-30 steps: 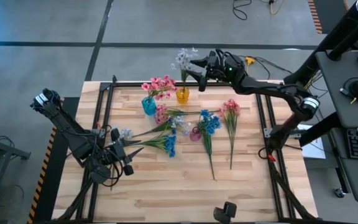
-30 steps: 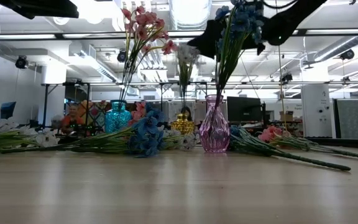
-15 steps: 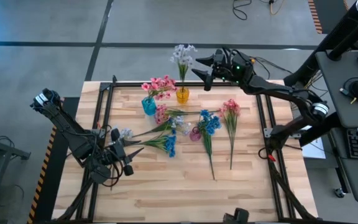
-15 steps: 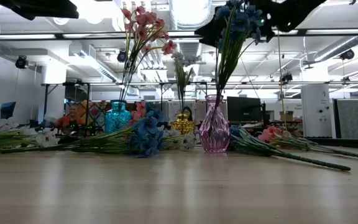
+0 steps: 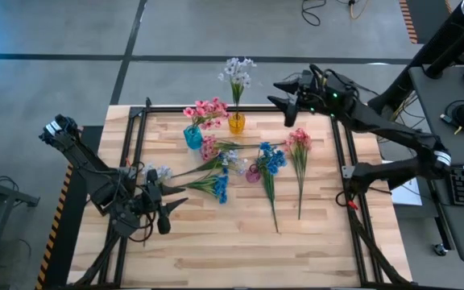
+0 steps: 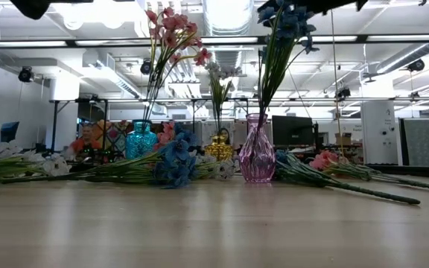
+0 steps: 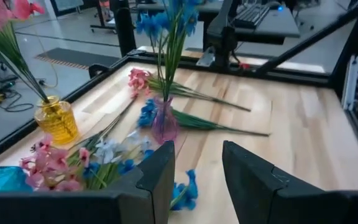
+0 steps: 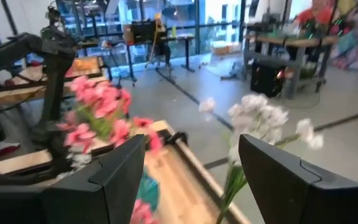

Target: Sort flowers into vase by color

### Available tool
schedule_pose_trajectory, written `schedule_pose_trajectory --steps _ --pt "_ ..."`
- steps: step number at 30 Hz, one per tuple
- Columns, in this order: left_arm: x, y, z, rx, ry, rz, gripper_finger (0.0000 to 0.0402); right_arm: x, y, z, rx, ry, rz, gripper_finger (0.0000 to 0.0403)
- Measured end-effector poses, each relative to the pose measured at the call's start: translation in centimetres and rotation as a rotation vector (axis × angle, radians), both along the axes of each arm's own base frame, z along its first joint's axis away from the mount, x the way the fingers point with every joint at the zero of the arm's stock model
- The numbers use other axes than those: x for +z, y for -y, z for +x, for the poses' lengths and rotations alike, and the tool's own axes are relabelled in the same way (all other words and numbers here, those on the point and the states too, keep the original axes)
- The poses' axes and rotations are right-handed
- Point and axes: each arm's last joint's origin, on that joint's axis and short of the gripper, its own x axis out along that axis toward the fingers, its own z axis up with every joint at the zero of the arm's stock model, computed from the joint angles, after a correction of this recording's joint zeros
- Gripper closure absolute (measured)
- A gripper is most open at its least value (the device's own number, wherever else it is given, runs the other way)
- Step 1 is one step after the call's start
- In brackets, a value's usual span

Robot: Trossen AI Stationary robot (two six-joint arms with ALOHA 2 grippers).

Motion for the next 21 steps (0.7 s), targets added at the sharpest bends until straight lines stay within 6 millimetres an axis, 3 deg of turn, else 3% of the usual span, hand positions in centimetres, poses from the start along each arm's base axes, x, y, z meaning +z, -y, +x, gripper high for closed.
schedule_pose_trajectory --steps 10,21 --pt "0.2 0.3 0.1 -0.122 -0.071 -0.075 0.0283 -0.4 -3.9 -1.5 0.078 -0.109 0.197 0.0152" --pt "-0.9 0.0 0.8 -0.205 -0.223 -0.127 0.0283 -1.7 -7.2 -3.1 0.021 -0.261 0.442 0.0155"
